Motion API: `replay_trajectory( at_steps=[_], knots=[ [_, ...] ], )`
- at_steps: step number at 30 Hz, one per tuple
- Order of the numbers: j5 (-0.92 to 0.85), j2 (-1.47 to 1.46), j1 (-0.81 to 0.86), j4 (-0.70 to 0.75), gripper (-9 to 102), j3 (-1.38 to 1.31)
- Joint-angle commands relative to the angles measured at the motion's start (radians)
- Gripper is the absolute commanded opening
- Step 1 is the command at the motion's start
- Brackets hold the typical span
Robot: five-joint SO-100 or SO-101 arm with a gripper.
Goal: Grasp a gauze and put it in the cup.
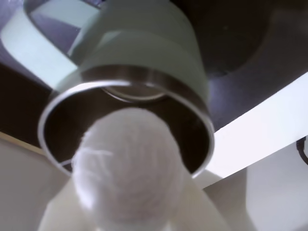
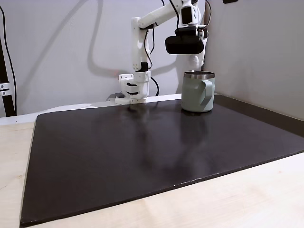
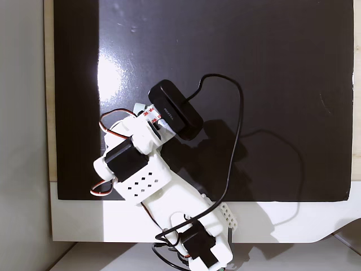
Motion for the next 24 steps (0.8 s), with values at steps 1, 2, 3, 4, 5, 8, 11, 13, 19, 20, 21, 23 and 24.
replay_trajectory(
  at_steps=[1, 2, 3, 4, 5, 8, 11, 13, 19, 20, 21, 23, 24],
  knots=[
    [0.008, 0.043, -0.003, 0.002, 5, -0.008],
    [0.009, 0.041, -0.005, 0.000, 10, -0.008],
    [0.011, 0.041, -0.008, -0.003, 14, -0.009],
    [0.012, 0.041, -0.012, -0.003, 20, -0.011],
    [0.012, 0.041, -0.018, -0.005, 24, -0.012],
    [0.005, 0.038, -0.046, -0.006, 36, -0.012],
    [0.005, 0.031, -0.067, -0.008, 39, -0.012],
    [0.011, 0.026, -0.069, -0.009, 40, -0.017],
    [0.011, 0.028, -0.066, -0.006, 40, -0.023],
    [0.011, 0.028, -0.066, -0.006, 40, -0.023],
    [0.011, 0.029, -0.064, -0.006, 40, -0.023],
    [0.011, 0.029, -0.064, -0.006, 40, -0.023],
    [0.011, 0.028, -0.064, -0.006, 40, -0.023]
  ],
)
